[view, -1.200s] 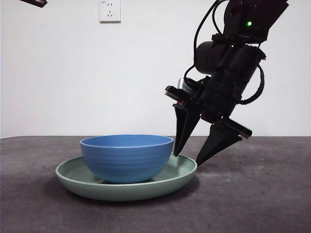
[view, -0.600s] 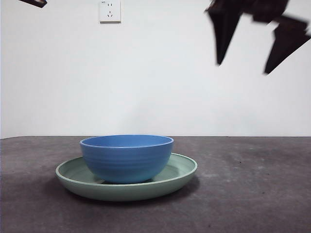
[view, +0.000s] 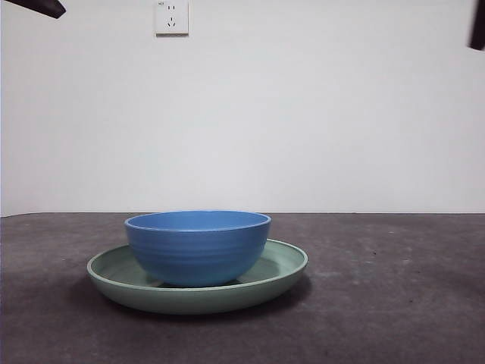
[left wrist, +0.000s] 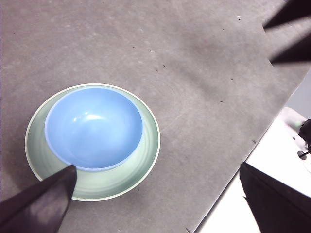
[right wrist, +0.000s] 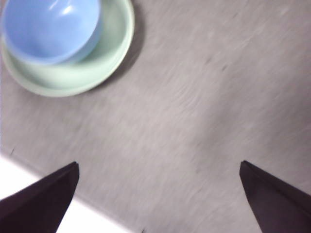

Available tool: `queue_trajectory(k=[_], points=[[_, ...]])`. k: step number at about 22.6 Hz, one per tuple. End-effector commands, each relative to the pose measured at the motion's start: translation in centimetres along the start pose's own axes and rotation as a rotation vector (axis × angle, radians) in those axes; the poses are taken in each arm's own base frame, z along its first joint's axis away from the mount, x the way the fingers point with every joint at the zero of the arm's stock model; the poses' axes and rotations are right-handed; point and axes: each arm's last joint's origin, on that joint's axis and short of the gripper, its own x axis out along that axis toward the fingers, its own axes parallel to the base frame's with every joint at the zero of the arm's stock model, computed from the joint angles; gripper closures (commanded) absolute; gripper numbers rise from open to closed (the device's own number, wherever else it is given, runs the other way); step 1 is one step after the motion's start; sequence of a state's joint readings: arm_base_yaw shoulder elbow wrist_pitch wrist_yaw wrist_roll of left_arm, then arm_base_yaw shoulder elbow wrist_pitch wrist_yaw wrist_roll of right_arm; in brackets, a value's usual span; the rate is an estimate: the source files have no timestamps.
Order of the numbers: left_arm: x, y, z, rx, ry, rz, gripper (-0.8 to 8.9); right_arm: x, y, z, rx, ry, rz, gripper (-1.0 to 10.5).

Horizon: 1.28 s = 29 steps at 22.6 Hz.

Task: Pick up the blue bowl, put it on the green plate, put it on desk

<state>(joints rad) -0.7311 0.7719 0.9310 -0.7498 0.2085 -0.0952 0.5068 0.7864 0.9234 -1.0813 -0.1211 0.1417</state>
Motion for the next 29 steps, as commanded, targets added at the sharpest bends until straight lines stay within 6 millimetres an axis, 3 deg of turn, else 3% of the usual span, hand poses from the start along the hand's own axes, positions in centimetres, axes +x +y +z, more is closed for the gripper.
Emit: queue_trajectory(k=[1, 4, 10, 11, 12, 13, 15, 29], points=[[0.0, -0.1, 0.3, 0.006, -0.012, -0.008, 2.20, -0.2, 0.1, -1.3, -0.050, -0.031, 0.060, 3.5], [0.0, -0.1, 0.3, 0.007, -0.011, -0.008, 2.20, -0.6, 0.0, -2.7, -0.063, -0.081, 0.089, 3.5], [0.0, -0.1, 0.3, 0.021, -0.009, -0.008, 2.41, -1.3, 0.0, -2.9, -0.071, -0.142, 0.096, 3.5], [0.0, -0.1, 0.3, 0.037, -0.007, -0.007, 3.55, -1.3, 0.0, -2.9, -0.070, -0.142, 0.097, 3.9], [0.0, -0.1, 0.2, 0.062, -0.004, -0.007, 6.21, -1.2, 0.0, -2.9, -0.069, -0.140, 0.101, 6.2], [0.0, -0.1, 0.2, 0.077, -0.004, -0.007, 8.07, -1.2, 0.1, -2.9, -0.070, -0.138, 0.111, 9.6], [0.0, -0.1, 0.3, 0.077, -0.010, -0.008, 8.08, -1.2, 0.1, -2.8, -0.069, -0.143, 0.112, 9.1], [0.0, -0.1, 0.3, 0.057, -0.014, -0.008, 8.07, -1.3, 0.1, -2.8, -0.070, -0.145, 0.112, 9.1]])
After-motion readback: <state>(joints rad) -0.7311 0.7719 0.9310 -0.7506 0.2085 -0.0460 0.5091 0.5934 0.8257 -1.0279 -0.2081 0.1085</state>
